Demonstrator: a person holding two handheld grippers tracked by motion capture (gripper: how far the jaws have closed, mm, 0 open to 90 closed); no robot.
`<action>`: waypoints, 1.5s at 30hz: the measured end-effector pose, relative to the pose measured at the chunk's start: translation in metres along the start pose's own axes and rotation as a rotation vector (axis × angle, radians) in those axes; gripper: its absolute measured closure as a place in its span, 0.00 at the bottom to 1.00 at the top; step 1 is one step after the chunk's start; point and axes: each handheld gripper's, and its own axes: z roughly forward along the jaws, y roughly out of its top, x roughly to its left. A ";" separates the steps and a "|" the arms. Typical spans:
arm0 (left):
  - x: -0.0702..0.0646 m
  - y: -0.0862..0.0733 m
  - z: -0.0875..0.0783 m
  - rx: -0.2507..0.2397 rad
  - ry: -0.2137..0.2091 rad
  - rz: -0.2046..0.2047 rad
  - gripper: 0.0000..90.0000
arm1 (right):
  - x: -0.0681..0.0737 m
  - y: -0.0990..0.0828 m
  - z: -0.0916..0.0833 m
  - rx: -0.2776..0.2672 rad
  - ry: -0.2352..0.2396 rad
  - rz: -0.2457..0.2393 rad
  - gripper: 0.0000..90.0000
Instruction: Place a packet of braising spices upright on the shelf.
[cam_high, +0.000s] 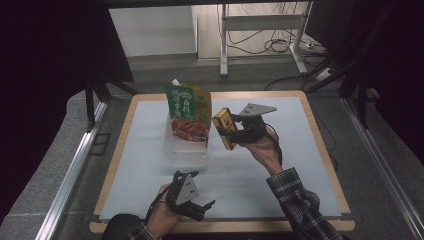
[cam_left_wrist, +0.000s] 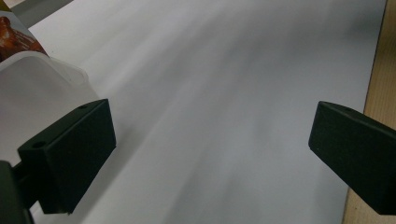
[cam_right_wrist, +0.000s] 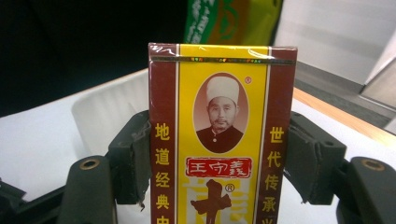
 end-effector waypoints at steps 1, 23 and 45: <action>0.000 -0.001 -0.001 -0.001 -0.001 -0.004 0.00 | 0.001 0.001 0.002 -0.007 0.004 -0.005 0.35; -0.003 -0.005 -0.012 -0.005 0.008 -0.023 0.00 | 0.022 0.005 0.042 -0.108 0.110 0.008 0.35; -0.003 -0.005 -0.012 -0.004 0.005 -0.019 0.01 | 0.047 0.004 0.086 -0.113 0.159 -0.021 0.35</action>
